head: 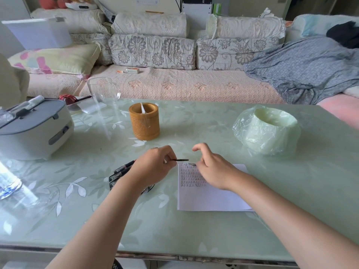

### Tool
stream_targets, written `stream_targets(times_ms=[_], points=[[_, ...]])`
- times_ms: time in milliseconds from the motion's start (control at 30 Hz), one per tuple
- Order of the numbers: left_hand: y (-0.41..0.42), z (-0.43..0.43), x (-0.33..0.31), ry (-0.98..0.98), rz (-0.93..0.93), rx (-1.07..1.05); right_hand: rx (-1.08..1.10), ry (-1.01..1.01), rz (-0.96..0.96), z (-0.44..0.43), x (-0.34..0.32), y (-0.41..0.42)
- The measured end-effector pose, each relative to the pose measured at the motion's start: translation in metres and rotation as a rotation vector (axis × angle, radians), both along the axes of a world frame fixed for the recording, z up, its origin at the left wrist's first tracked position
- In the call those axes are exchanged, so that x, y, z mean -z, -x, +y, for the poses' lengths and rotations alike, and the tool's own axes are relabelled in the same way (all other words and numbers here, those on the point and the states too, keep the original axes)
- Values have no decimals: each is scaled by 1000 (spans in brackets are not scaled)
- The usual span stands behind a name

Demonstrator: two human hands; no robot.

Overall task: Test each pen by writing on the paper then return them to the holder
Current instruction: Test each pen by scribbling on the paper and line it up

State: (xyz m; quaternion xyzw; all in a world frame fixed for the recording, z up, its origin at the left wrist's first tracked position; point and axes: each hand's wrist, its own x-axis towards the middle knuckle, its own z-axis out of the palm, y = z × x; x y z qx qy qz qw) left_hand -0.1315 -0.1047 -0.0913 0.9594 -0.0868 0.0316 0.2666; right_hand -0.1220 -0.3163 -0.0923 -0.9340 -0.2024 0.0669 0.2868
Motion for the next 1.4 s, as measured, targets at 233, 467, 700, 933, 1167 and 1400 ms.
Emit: stream_targets(times_ms=[233, 467, 700, 933, 1167, 1400], points=[[-7, -10, 15, -121, -149, 76, 176, -662, 215, -8, 10, -2], [-16, -21, 29, -157, -120, 248, 137, -433, 104, -24, 33, 4], [-20, -19, 31, -143, -169, 220, 36, -264, -115, -28, 50, -9], [-17, 1, 23, -291, -66, 114, 19, -296, -137, -27, 48, -18], [-10, -15, 19, -184, -60, 271, 15, -358, -152, -28, 42, -12], [-12, -14, 28, -381, 6, 333, -50, -267, -154, -34, 48, -3]])
